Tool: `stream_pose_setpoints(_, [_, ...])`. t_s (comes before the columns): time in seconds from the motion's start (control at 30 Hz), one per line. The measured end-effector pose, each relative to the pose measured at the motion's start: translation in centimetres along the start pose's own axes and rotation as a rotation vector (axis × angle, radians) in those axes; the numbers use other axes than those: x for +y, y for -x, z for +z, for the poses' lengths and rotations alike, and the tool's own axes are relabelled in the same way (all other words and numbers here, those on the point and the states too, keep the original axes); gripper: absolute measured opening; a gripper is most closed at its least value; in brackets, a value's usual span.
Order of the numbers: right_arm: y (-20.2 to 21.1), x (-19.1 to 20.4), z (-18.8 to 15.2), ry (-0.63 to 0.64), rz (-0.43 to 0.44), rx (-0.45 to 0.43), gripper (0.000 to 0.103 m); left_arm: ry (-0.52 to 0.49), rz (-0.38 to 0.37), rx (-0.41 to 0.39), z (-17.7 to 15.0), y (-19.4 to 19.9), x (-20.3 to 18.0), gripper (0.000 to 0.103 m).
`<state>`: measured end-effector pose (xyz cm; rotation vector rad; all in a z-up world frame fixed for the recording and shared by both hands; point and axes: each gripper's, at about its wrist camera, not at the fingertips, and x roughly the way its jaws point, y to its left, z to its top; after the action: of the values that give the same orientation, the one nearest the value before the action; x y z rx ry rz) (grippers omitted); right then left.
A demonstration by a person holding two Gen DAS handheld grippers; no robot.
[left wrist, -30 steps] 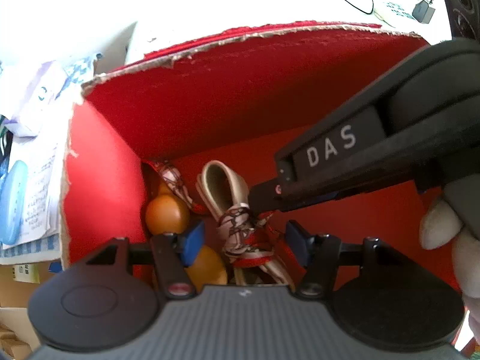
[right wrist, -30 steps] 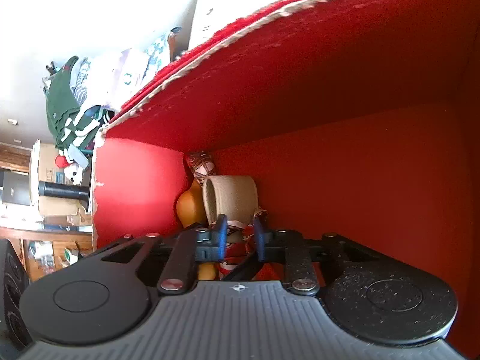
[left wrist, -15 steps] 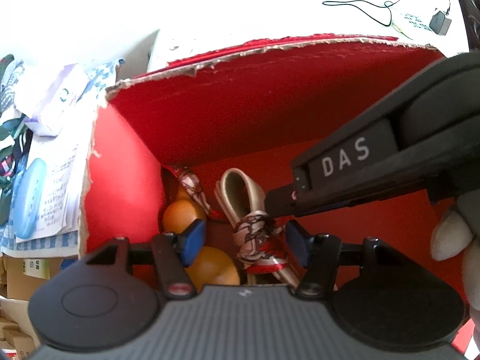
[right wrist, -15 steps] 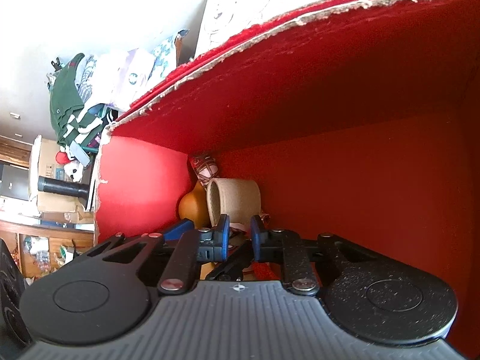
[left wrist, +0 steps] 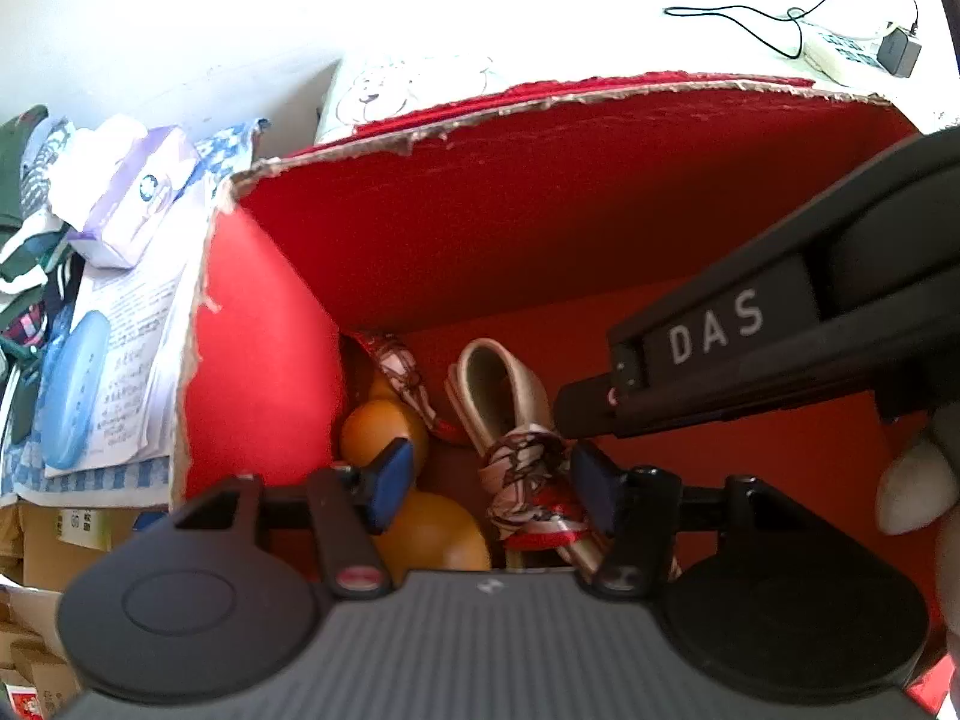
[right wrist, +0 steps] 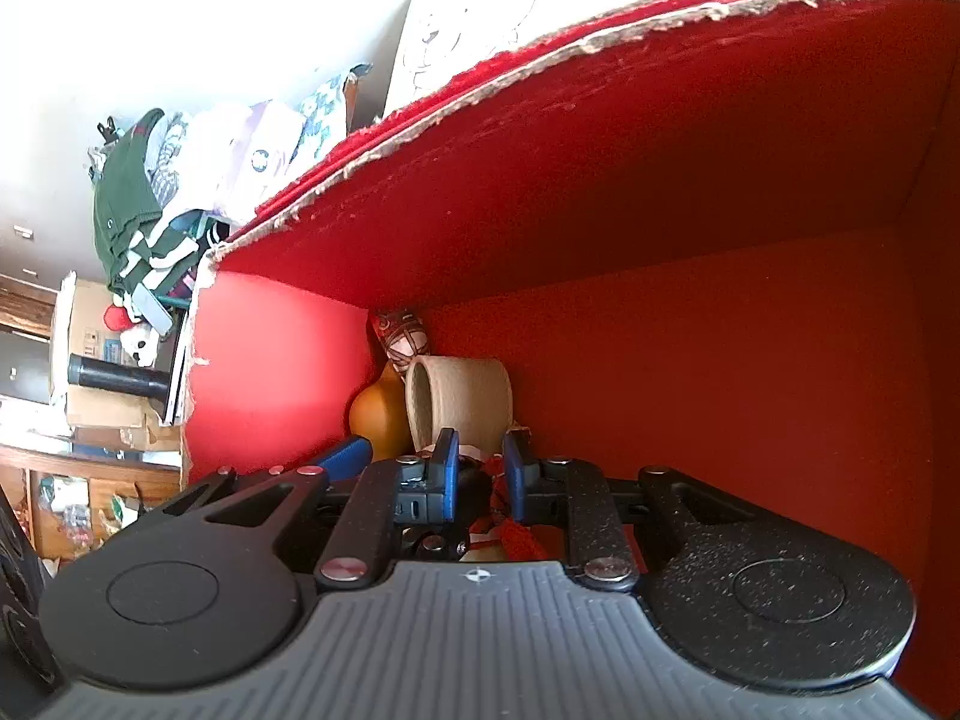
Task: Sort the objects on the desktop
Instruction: 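Lower the sandals into the box beside the gourd and open the right tool, then withdraw the right tool upward out of the red box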
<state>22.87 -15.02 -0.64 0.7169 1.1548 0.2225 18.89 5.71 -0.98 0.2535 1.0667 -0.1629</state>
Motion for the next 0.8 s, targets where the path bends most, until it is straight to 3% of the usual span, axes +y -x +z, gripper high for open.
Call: stream_pose_setpoints(0.8, [0.7, -0.2, -0.3, -0.010, 0.017, -0.051, 0.021, 0.017, 0.052, -0.001, 0.2, 0.1, -0.9, 0.062])
